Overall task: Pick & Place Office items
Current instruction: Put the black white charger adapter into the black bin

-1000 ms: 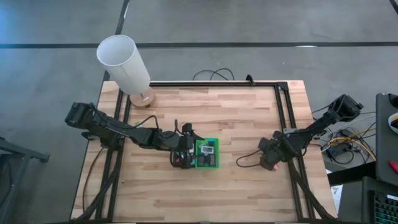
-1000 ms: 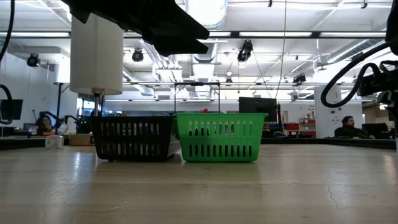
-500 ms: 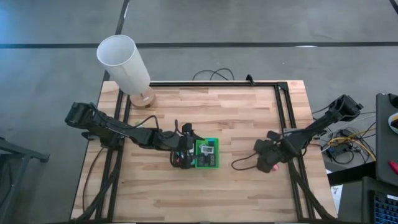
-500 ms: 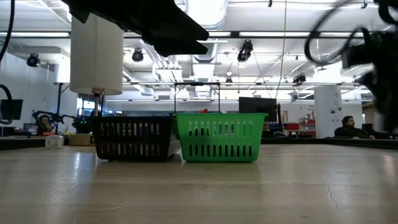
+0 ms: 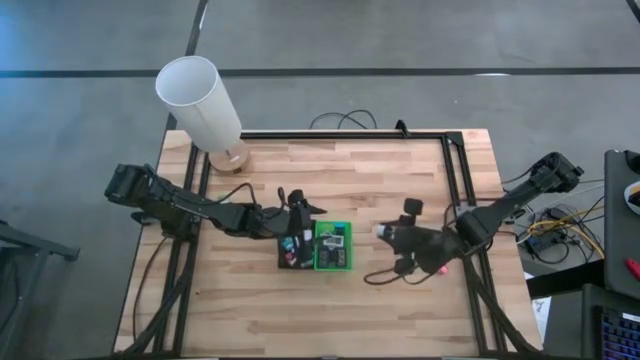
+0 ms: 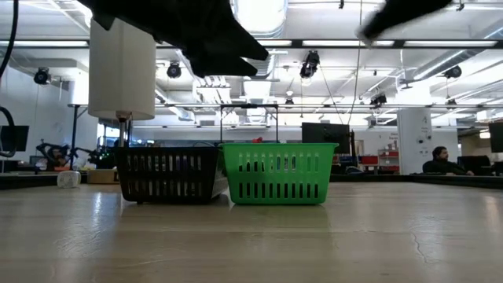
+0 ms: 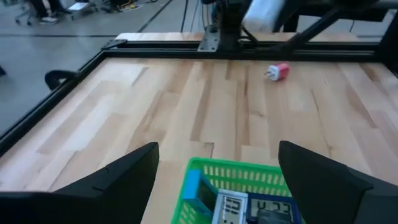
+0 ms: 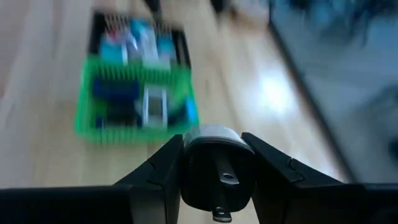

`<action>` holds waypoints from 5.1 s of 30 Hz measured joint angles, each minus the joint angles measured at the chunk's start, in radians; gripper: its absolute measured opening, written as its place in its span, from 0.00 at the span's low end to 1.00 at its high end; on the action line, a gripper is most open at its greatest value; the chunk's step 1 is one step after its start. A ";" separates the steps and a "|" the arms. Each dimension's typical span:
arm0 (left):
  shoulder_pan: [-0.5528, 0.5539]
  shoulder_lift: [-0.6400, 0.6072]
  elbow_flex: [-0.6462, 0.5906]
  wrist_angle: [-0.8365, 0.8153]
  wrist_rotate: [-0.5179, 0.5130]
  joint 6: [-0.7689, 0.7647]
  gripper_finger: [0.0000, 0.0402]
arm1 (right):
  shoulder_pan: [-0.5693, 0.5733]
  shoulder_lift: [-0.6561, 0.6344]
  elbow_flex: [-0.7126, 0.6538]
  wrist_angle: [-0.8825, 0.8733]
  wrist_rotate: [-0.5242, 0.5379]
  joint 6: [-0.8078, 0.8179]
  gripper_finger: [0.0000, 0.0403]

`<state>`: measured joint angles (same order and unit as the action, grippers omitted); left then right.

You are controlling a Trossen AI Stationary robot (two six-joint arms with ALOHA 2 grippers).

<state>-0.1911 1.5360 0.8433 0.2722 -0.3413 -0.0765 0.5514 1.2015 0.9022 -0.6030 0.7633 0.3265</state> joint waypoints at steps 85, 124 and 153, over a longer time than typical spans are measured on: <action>0.027 -0.083 0.000 0.291 0.515 -0.106 0.83 | -0.097 0.388 0.298 0.665 -0.039 -1.273 0.32; 0.027 -0.080 0.000 0.328 0.475 -0.053 0.34 | -0.114 0.389 0.298 0.748 -0.091 -1.334 0.32; 0.028 -0.180 0.000 -0.116 0.316 0.060 0.34 | -0.048 0.370 0.299 0.472 0.162 -0.874 0.89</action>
<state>-0.1635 1.3560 0.8433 0.1565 -0.0251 -0.0169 0.5037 1.5717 1.2011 -0.1309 0.9253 -0.5476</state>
